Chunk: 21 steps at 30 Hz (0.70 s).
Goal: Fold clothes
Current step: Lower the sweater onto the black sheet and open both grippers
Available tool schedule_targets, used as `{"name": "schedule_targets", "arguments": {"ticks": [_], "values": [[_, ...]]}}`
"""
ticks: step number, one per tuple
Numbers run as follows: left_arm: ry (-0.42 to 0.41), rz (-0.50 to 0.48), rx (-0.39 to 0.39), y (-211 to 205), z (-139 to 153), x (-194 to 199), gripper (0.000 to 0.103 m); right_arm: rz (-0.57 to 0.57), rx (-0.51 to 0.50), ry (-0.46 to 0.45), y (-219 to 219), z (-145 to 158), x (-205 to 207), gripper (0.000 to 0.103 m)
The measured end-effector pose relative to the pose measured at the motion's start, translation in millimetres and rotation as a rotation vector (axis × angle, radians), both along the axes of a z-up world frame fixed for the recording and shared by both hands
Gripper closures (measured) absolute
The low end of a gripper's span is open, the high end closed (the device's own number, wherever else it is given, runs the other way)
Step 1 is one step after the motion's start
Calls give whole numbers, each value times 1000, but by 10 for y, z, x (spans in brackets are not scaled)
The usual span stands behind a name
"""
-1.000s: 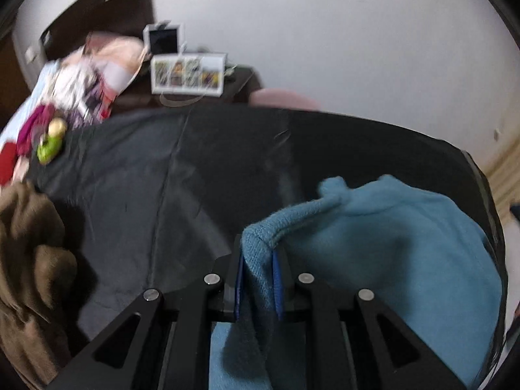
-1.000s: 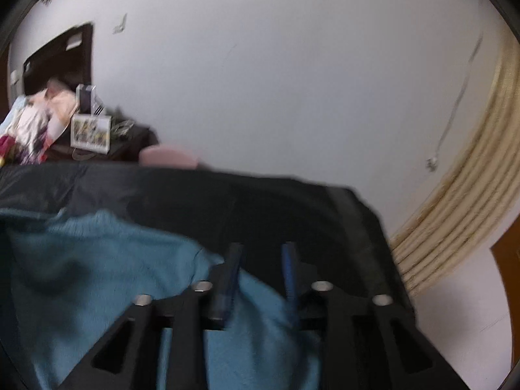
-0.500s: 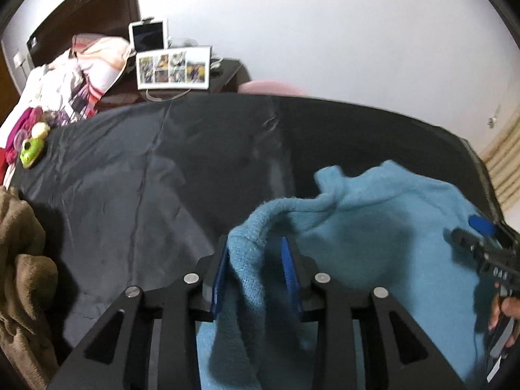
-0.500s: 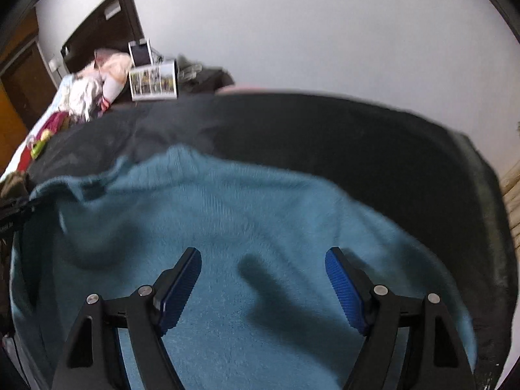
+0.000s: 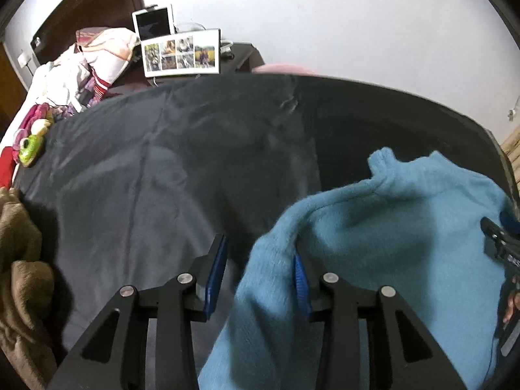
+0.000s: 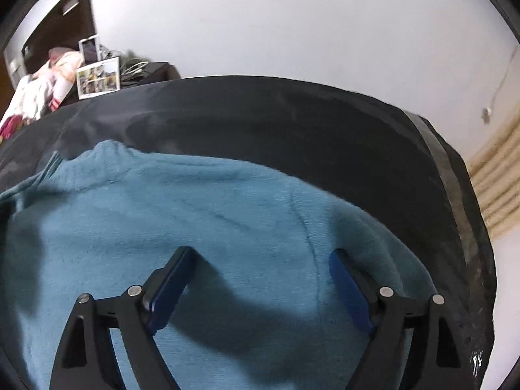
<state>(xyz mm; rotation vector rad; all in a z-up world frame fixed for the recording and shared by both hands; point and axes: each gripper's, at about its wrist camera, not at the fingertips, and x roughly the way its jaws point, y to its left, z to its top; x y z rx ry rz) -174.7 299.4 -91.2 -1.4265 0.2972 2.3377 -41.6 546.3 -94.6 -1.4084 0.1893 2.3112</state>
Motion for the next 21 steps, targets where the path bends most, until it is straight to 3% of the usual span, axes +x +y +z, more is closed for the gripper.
{"name": "schedule_targets", "arguments": {"ticks": [5,9,15,21], "values": [[40,63,54,-451,444,441,47,27,-8,-33,68,39,114,17],[60,130,85,-973,728,990,34,103,-5,10,-116,326,447,17],[-11,213,107,-1422,707,2060,30,220,-53,59,-456,624,1188,17],[-73,152,73,-1169,558,3014,27,328,-90,53,-845,555,1833,17]]}}
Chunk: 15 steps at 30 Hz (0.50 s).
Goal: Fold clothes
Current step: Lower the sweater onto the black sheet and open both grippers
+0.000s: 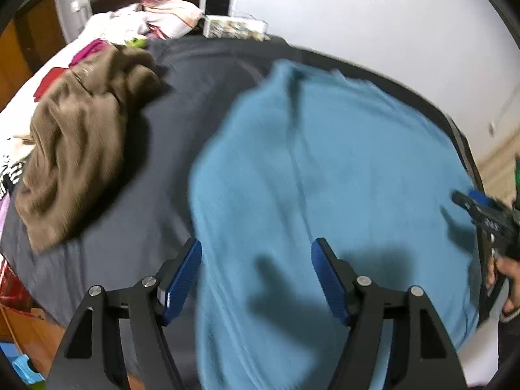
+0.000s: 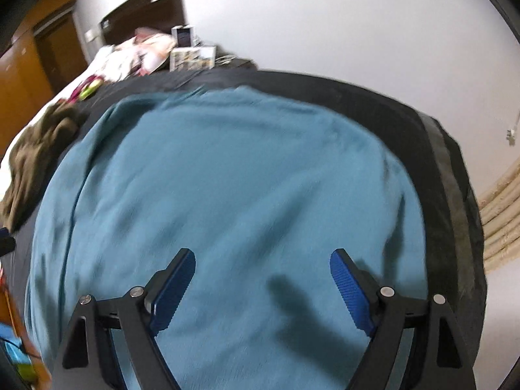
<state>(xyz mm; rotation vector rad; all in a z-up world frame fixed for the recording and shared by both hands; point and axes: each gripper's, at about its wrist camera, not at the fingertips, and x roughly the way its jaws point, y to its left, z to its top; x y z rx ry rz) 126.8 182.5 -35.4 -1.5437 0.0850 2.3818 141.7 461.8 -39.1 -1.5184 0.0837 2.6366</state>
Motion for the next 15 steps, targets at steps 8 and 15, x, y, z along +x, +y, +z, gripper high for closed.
{"name": "schedule_targets", "arguments": {"ticks": [8,15], "values": [[14,-81,-135,591,-302,483,25,49,-47,-96,-212,-403,457,17],[-44,-30,-204,483,-611,322,25,60,-11,-116,-225,-502,627,17]]}}
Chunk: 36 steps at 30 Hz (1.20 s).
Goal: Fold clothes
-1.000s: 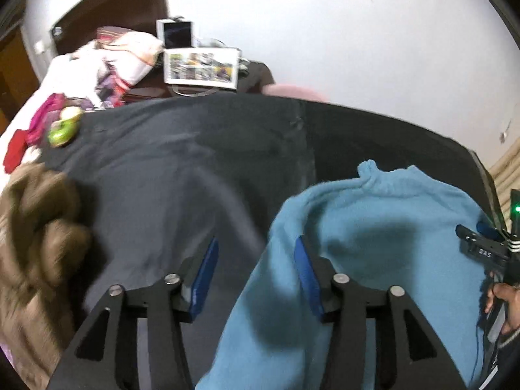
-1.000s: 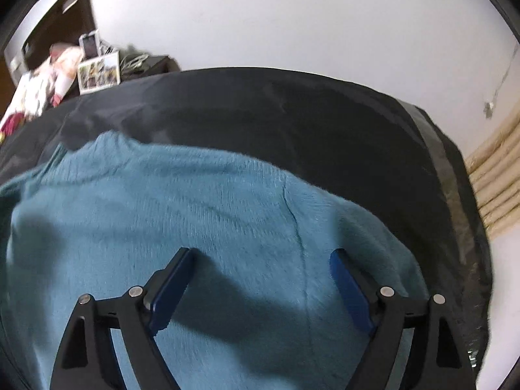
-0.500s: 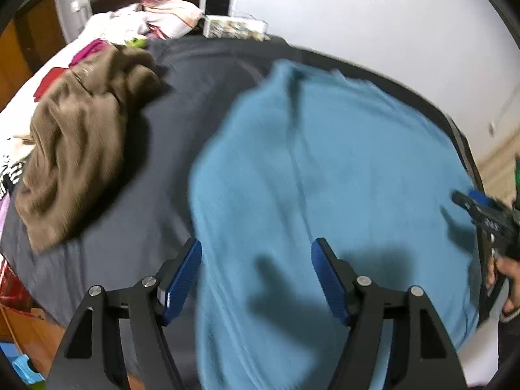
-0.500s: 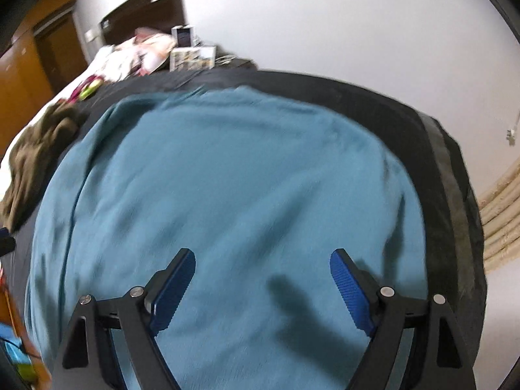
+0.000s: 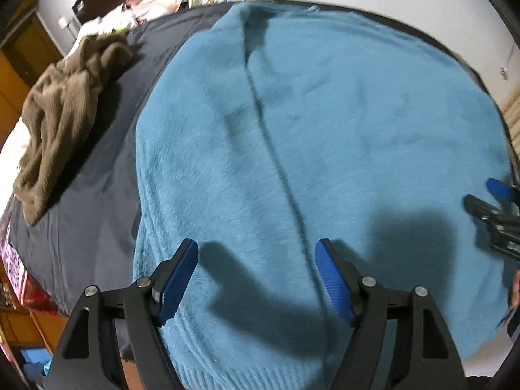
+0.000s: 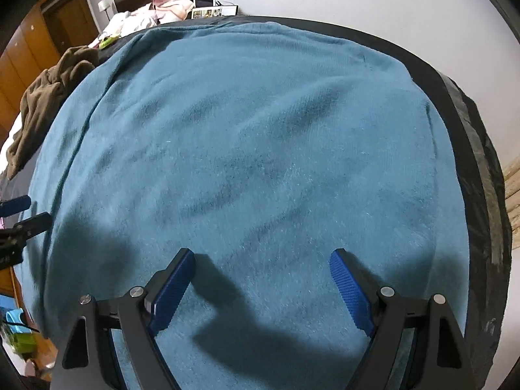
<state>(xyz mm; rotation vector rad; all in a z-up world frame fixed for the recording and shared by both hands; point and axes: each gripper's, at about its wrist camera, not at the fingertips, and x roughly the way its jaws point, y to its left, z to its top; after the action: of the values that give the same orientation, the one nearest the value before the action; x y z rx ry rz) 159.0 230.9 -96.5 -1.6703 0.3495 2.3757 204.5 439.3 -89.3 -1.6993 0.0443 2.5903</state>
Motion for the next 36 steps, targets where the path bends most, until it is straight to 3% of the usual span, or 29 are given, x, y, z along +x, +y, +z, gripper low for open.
{"name": "schedule_targets", "arguments": {"ticks": [7,10,12,13,17,26,34,36], "values": [[-40,0,31,-164,-22,-130,27,-37,30,0,5,-11,-5,17],[-49,14,34,-281,33,-206,54,-53,32,6,9,-10,-5,16],[-60,44,49,-414,84,-298,89,-64,35,10,11,-9,-3,15],[-66,62,62,-486,113,-348,91,-71,37,11,11,-8,-2,15],[-38,89,101,-734,338,-516,92,-97,44,14,21,-6,13,15],[152,228,93,-1673,1034,-1142,93,-192,53,1,34,13,54,14],[167,336,98,-2330,1058,-1827,92,-299,46,-31,17,36,80,13],[135,364,102,-2424,971,-2028,84,-313,46,-38,10,41,103,12]]}}
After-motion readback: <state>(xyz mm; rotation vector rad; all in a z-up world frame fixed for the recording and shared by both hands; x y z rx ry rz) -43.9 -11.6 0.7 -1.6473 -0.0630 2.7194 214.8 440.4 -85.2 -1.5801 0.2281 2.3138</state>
